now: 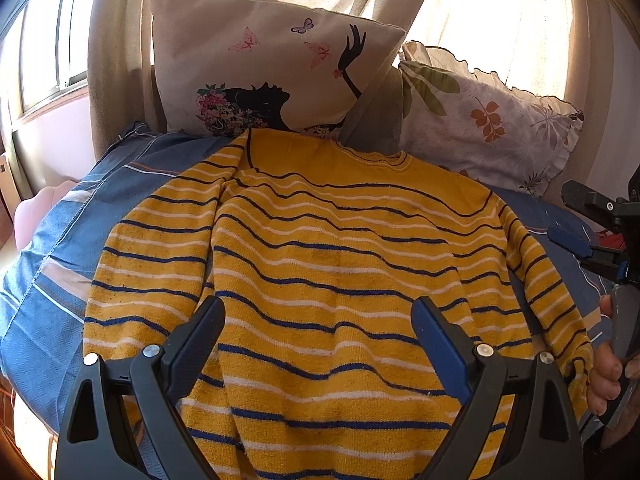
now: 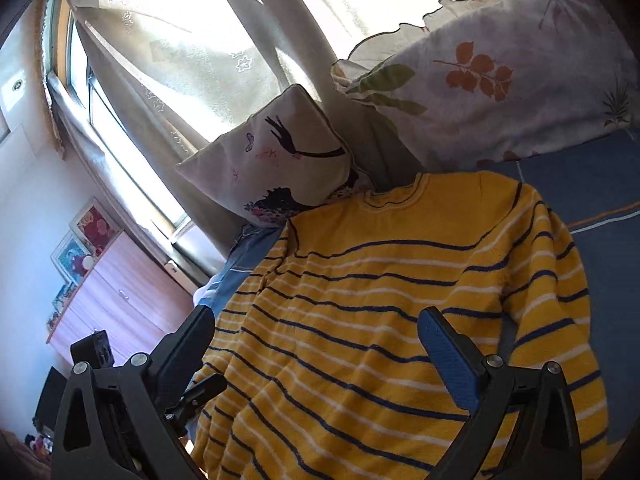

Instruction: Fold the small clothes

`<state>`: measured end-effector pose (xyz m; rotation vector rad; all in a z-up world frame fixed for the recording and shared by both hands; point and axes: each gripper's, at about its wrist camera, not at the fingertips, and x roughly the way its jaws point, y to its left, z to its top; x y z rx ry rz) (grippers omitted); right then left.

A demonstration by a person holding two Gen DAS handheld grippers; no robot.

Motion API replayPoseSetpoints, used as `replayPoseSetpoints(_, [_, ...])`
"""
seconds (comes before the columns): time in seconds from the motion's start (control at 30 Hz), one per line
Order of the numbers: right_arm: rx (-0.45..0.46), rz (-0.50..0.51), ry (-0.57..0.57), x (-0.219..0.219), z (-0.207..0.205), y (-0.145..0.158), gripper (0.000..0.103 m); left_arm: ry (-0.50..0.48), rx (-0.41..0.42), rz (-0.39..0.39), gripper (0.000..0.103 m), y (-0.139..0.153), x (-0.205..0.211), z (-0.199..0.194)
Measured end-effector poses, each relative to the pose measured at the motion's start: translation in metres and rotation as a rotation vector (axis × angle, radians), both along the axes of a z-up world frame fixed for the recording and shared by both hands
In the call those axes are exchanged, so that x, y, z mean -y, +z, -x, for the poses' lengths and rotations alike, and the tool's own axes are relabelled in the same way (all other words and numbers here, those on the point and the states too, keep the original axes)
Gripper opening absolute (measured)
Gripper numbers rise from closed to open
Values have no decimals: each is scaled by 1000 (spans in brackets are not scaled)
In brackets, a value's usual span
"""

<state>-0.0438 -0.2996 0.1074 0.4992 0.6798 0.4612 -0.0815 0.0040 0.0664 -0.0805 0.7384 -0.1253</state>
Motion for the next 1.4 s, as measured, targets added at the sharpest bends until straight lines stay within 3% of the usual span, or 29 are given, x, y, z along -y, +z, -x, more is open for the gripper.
replayPoseSetpoints(0.1, [-5, 196, -147, 4, 11, 9, 103, -8, -15, 1, 94, -3, 4, -2])
replayPoseSetpoints(0.27, [-75, 113, -160, 29, 23, -12, 103, -34, -7, -17, 94, -2, 12, 2])
replayPoseSetpoints(0.47, [-110, 196, -328, 69, 64, -29, 103, -33, -12, -18, 94, -4, 14, 1])
replayPoseSetpoints(0.7, [-298, 179, -311, 103, 101, -59, 102, -63, -32, -14, 94, -10, 22, 1])
replayPoseSetpoints(0.8, [-350, 162, -290, 100, 122, -71, 97, -75, -42, -7, 94, -12, 25, 0])
replayPoseSetpoints(0.87, [-338, 189, -292, 91, 135, -74, 96, -86, -47, -7, 94, -14, 29, 0])
replayPoseSetpoints(0.9, [-340, 212, -281, 84, 137, -74, 90, -93, -51, -7, 94, -14, 32, 0])
replayPoseSetpoints(0.97, [-336, 196, -254, 79, 137, -71, 53, -103, -53, -5, 94, -14, 34, 0])
replayPoseSetpoints(1.0, [-339, 172, -239, 81, 135, -70, 22, -103, -49, -6, 94, -12, 33, 0])
replayPoseSetpoints(1.03, [-329, 175, -242, 87, 134, -65, 14, -98, -40, -9, 94, -10, 31, 1])
replayPoseSetpoints(1.13, [-281, 359, -378, 118, 130, -35, 14, -51, -11, -12, 94, -1, 17, 1])
replayPoseSetpoints(1.27, [-314, 651, -724, 187, 118, -7, 15, 30, 8, 9, 94, 7, -11, -5])
replayPoseSetpoints(1.3, [-351, 688, -793, 202, 116, -7, 24, 48, 10, 10, 94, 8, -19, -6])
replayPoseSetpoints(1.33, [-371, 667, -835, 213, 116, -7, 47, 67, 14, 7, 94, 9, -27, -7])
replayPoseSetpoints(1.4, [-333, 558, -840, 218, 124, -3, 74, 111, 23, -1, 94, 11, -46, -9])
